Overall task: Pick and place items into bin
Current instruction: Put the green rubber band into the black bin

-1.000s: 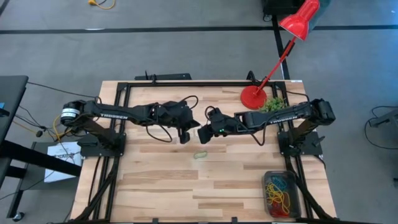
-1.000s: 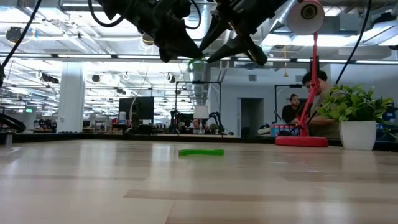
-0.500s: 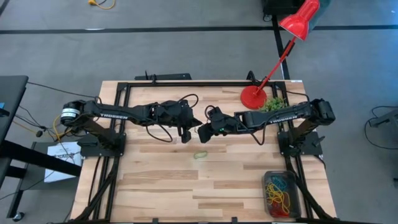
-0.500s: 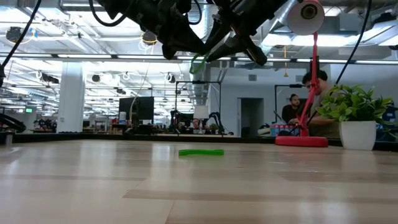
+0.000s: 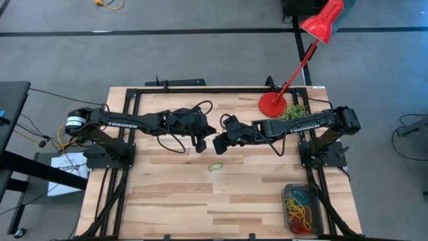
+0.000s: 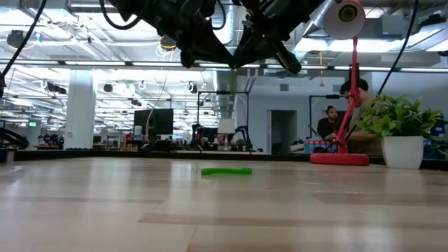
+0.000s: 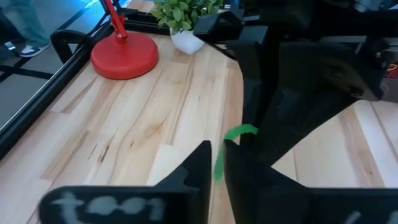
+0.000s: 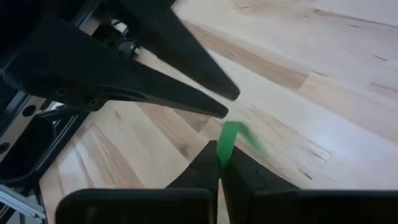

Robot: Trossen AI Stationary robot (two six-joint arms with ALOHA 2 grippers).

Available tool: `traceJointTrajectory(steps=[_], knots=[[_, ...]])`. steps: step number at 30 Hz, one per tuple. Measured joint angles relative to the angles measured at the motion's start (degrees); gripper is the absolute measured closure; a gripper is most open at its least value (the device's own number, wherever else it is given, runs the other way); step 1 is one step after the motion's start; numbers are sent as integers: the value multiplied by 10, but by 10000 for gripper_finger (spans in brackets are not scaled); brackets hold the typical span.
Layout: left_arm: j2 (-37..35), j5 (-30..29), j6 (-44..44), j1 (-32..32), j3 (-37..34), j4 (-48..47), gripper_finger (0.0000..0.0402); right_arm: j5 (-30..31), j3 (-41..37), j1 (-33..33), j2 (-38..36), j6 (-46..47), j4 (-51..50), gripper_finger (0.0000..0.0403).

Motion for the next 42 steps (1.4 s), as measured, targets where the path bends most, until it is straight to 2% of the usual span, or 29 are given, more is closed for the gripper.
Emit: traceJointTrajectory(steps=[5, 9, 15, 20, 26, 32, 39, 42], knots=[[0, 3, -17, 0, 0, -11, 334, -14, 0, 4, 0, 22, -26, 400], [0, 3, -37, 0, 0, -32, 314, -81, 0, 16, 0, 69, -104, 399], [0, 0, -39, 0, 0, -55, 308, -205, 0, 64, 0, 162, -229, 401], [0, -12, -39, 0, 0, -64, 308, -262, 0, 122, -14, 229, -283, 402], [0, -20, -43, 0, 0, -65, 308, -209, 57, 177, -56, 371, -439, 402], [0, -38, -43, 0, 0, -64, 308, -208, 141, 258, -75, 523, -620, 402], [0, -45, -43, 0, 0, -64, 308, -210, 130, 374, -75, 715, -625, 403], [0, -45, -43, 0, 0, -63, 308, -210, 123, 402, -66, 748, -618, 403]])
